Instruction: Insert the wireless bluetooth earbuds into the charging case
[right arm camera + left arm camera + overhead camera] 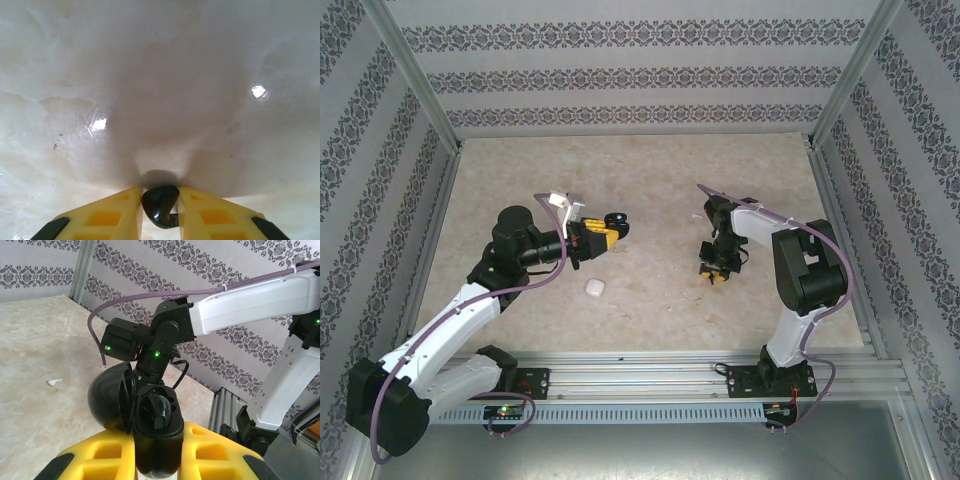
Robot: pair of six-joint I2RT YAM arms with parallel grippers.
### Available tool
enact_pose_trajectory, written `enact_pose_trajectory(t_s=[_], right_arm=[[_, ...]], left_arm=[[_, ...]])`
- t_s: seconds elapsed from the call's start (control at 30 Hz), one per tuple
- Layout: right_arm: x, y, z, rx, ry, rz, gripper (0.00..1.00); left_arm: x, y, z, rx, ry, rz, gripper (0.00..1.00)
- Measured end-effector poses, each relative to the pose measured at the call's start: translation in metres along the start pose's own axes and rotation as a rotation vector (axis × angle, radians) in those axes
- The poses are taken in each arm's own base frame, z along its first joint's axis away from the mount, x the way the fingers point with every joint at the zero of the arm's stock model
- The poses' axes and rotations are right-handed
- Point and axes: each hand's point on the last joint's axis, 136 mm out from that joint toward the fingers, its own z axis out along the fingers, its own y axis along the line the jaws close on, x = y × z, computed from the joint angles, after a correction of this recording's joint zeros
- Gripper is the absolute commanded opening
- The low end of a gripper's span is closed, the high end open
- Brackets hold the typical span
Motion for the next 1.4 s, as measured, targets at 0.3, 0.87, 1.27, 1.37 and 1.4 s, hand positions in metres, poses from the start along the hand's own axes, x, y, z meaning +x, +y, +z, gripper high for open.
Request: enact_pose_trajectory(t_s=[0.3,0.87,1.27,1.37,1.4], right_arm=[[0.003,0.013,-0.004,-0.076,0.004,-0.005,0.16],[0.028,0.078,-0.086,-0.371,-0.169,-0.116,0.1],[0.042,0.132,-0.196,-0.596,-0.36,-0.247,0.09],[0.05,0.142,-0.22,-0.642,-0.392,-0.278,0.09],[0.054,0.145,-0.226,-0.654,-0.402,-0.29,0.09]], left_arm=[[0.001,0.002,0.003,0.007,0.003,-0.001,0.0],[-0.01,0.012,0.018,0.032,-0.048,0.015,0.0],[-0.047,-0.002,0.014,0.079,-0.193,0.085,0.0],[-0.05,-0.004,0.013,0.081,-0.21,0.096,0.0],[-0.05,-0.003,0.013,0.079,-0.212,0.097,0.0]])
